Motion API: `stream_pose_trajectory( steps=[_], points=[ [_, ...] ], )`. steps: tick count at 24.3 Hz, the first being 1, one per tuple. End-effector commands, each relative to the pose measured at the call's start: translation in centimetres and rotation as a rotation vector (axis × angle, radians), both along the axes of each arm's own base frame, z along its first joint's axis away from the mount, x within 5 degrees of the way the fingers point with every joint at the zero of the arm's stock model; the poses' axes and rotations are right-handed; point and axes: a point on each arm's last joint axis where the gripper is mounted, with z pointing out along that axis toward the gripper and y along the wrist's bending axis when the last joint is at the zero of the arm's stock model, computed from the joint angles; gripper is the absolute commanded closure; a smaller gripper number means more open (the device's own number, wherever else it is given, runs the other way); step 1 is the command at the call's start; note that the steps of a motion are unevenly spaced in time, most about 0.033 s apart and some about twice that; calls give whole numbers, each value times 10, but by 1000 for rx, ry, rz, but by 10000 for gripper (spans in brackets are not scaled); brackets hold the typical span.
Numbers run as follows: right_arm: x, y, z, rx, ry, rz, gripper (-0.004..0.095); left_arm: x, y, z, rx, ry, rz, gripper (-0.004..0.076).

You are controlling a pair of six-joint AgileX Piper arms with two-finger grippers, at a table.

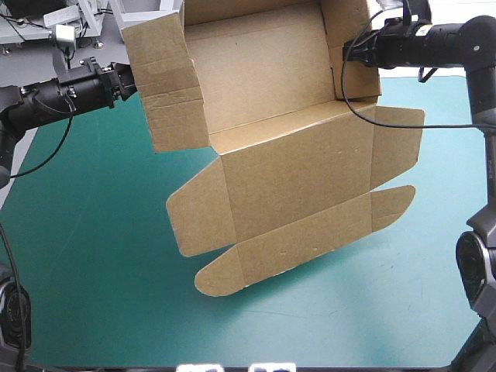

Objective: Fold the box

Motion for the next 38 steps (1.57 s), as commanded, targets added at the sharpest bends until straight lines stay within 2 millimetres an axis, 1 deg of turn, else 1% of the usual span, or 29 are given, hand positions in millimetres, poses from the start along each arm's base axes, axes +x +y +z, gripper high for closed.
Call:
stream_pose_trajectory(
  steps=[1, 7, 13, 15, 16, 17, 18, 21, 26, 33, 38],
  points=[
    [-17, -2, 32, 79, -122, -24, 911, -25, -7, 29, -72, -74, -86, 717],
    [-16, -4, 30, 58, -123, -40, 911, -27, -12, 31, -96, -44, -103, 717],
    [-16, -4, 30, 56, -118, -43, 911, -35, -29, 34, -94, -53, -160, 713],
    [-16, -4, 30, 54, -116, -42, 911, -36, -33, 35, -96, -55, -175, 657],
    [-16, -4, 29, 50, -112, -40, 911, -36, -35, 35, -96, -55, -181, 596],
    [-16, -4, 29, 50, -110, -39, 911, -36, -35, 35, -96, -55, -181, 559],
    [-16, -4, 29, 47, -107, -39, 911, -36, -35, 35, -96, -55, -181, 488],
    [-16, -5, 28, 30, -106, -47, 911, -37, -35, 35, -99, -51, -182, 374],
    [-16, -6, 27, 16, -101, -60, 911, -40, -35, 38, -97, -59, -182, 366],
    [-16, -4, 27, 44, -89, -50, 911, -40, -35, 37, -94, -58, -181, 366],
    [-18, 11, 25, 23, -81, -21, 910, -39, -35, 35, -63, -64, -167, 366]
  ],
)
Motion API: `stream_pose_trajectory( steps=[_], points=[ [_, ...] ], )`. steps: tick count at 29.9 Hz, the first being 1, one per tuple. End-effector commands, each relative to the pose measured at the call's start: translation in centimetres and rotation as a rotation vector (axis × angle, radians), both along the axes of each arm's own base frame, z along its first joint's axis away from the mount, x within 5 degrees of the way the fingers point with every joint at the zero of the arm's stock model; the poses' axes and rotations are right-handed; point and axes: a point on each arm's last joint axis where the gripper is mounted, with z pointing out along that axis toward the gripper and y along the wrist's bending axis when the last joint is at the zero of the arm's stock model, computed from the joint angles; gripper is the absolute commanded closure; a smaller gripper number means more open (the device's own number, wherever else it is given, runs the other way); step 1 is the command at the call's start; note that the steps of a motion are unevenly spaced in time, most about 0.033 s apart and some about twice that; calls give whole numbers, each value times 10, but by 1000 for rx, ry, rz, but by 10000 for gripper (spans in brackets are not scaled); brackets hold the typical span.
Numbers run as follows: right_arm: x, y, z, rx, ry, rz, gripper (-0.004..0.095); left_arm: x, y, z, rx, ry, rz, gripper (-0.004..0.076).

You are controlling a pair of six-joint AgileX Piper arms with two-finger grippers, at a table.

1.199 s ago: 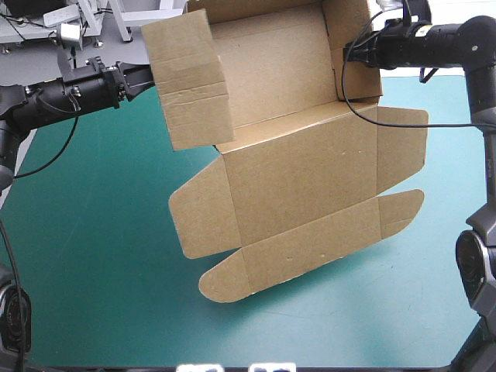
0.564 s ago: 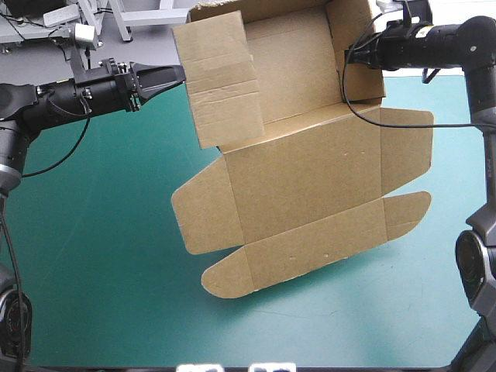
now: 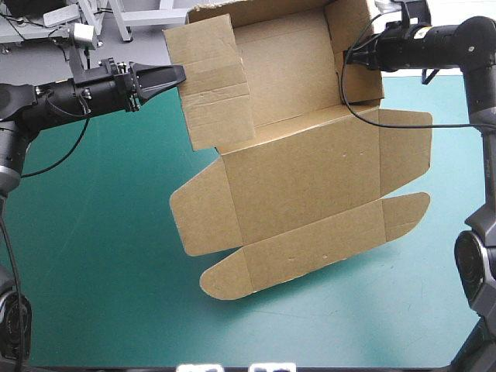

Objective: Fold the box

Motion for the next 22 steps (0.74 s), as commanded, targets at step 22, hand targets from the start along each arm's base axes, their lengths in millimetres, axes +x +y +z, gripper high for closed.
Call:
stream_pose_trajectory(
  steps=[22],
  points=[
    [-30, 50, 31, 105, -63, 62, 910, -10, 7, 18, 256, -44, 177, 367]
  ],
)
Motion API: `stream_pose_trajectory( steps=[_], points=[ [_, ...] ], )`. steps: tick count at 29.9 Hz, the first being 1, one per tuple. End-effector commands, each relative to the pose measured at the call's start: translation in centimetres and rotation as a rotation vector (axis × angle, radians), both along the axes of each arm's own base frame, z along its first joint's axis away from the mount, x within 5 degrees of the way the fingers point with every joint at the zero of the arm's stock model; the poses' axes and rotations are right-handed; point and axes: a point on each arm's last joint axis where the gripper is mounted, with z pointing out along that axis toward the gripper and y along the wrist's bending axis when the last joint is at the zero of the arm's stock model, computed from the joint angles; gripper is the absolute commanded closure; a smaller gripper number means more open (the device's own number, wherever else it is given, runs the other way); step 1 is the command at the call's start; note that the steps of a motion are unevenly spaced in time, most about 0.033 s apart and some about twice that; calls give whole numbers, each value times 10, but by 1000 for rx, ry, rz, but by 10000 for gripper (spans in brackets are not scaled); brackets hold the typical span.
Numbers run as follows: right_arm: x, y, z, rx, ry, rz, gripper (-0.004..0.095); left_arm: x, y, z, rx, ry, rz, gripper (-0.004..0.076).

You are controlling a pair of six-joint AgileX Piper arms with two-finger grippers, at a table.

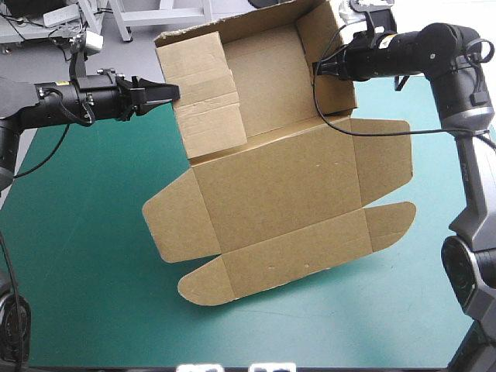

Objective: Fold the box

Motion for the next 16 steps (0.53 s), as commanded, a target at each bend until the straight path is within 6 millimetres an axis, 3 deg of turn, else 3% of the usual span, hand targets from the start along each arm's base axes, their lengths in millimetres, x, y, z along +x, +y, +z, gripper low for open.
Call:
stream_pose_trajectory(
  steps=[1, 10, 16],
  points=[
    [-23, 7, 35, 133, -99, 24, 910, -11, -1, 25, -48, -87, 49, 367],
    [-32, 39, 39, 183, -124, 93, 910, -5, -6, 24, -42, -96, 103, 367],
    [-37, 49, 40, 213, -105, 124, 910, 4, -8, 16, 16, -85, 171, 379]
  ],
)
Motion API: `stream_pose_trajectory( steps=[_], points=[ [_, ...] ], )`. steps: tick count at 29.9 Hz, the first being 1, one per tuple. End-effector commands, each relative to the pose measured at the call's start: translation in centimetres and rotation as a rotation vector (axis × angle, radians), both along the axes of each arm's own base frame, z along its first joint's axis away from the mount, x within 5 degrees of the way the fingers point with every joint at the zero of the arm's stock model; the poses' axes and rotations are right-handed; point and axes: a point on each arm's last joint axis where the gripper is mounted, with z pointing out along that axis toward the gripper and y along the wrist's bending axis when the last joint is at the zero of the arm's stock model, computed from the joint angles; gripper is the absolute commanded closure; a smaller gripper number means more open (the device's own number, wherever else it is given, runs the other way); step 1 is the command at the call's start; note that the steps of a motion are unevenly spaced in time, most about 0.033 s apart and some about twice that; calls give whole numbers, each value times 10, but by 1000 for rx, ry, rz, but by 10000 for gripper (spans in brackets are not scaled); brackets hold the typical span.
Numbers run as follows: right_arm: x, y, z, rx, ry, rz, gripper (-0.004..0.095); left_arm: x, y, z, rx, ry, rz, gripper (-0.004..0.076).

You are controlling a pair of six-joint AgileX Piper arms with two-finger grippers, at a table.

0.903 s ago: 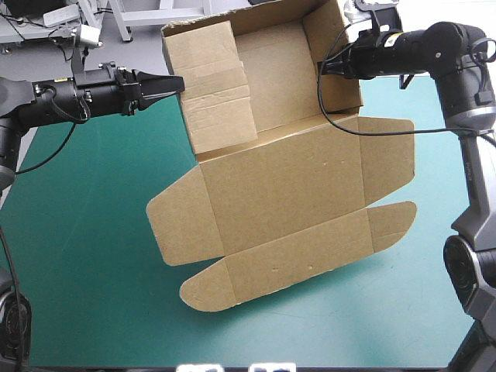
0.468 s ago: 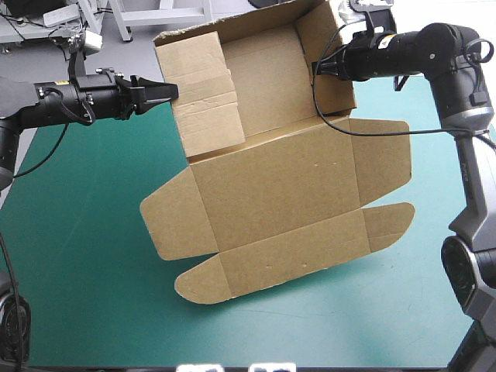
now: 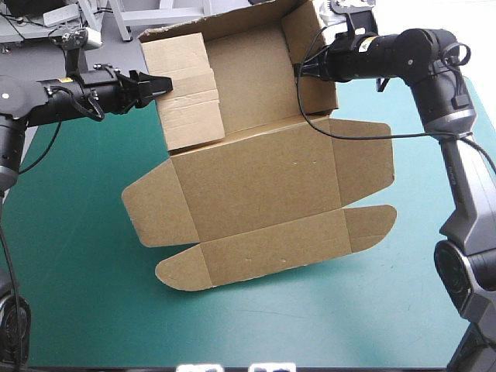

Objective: Fold the box

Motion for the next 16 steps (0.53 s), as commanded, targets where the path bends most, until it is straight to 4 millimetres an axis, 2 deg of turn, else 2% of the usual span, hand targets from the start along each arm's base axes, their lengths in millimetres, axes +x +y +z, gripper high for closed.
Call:
stream_pose_trajectory(
  steps=[1, 12, 14, 16],
  points=[
    [-32, 17, 39, 209, -71, 107, 910, -7, -9, 20, -61, -65, 13, 382],
    [-38, 24, 44, 298, -56, 176, 910, 11, -7, 7, -70, -39, 53, 405],
    [-38, 25, 45, 313, -53, 184, 910, 14, -7, 5, -71, -33, 55, 465],
    [-39, 26, 45, 320, -49, 191, 910, 15, -6, 4, -64, -31, 57, 580]
  ],
)
